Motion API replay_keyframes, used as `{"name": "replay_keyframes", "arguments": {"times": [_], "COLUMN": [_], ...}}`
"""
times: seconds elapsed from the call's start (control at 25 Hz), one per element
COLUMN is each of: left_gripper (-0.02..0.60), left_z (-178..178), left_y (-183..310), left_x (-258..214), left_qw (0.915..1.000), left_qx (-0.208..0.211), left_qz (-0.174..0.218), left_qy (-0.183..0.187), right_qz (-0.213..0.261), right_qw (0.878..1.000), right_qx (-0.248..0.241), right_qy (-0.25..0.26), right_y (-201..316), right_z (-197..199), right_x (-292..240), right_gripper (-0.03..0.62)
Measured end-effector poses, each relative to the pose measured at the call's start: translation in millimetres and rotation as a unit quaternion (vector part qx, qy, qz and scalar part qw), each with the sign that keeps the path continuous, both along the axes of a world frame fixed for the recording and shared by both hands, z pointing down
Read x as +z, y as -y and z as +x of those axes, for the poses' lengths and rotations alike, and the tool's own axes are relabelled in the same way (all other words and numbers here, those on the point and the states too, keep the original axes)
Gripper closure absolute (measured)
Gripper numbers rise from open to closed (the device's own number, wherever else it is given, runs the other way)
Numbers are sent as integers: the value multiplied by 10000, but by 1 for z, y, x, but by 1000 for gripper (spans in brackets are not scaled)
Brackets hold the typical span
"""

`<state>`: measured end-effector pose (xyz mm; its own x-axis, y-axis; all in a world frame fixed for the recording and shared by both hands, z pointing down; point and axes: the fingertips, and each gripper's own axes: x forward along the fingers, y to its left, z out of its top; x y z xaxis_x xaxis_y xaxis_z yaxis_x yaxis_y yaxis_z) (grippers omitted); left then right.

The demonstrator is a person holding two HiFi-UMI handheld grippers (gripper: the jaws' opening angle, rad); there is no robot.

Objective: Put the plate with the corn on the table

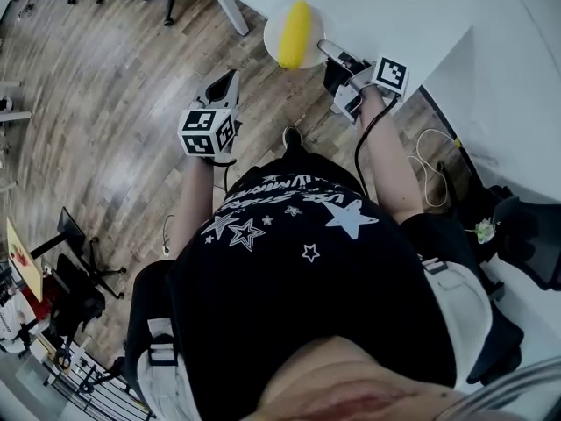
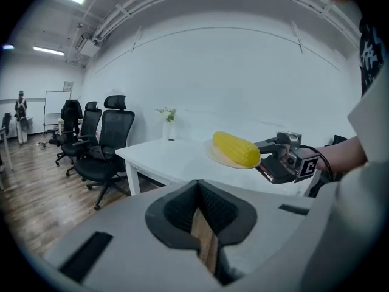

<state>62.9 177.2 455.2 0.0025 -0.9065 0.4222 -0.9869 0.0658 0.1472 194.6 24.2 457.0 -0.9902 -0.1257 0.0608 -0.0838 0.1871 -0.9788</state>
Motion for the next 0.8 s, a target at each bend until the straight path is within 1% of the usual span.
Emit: {"name": "replay_keyframes", "arguments": {"times": [0.16, 0.4, 0.52, 0.64, 0.8], "left_gripper": [575, 575, 575, 575, 575], "left_z": [-8, -26, -43, -66, -94], "left_y": [42, 61, 67, 84, 113], "left_x": [-6, -7, -6, 2, 8], "left_qw": [9999, 9997, 9997, 9997, 9998], "left_qx": [-101, -208, -226, -215, -50], "left_qz": [64, 102, 94, 72, 114], "left_qy": [21, -11, -13, -73, -143], "right_qz": [10, 8, -2, -36, -48], "right_qw": [10000, 10000, 10000, 9999, 9996], "right_qx": [-33, -38, -6, 83, 227], "right_qy": [-14, -33, -20, -76, -157], "right_y": [42, 65, 71, 83, 103], "right_z": [-8, -26, -39, -53, -76], "right_x": [2, 5, 4, 8, 15], "right_gripper": [556, 556, 556, 556, 556]}}
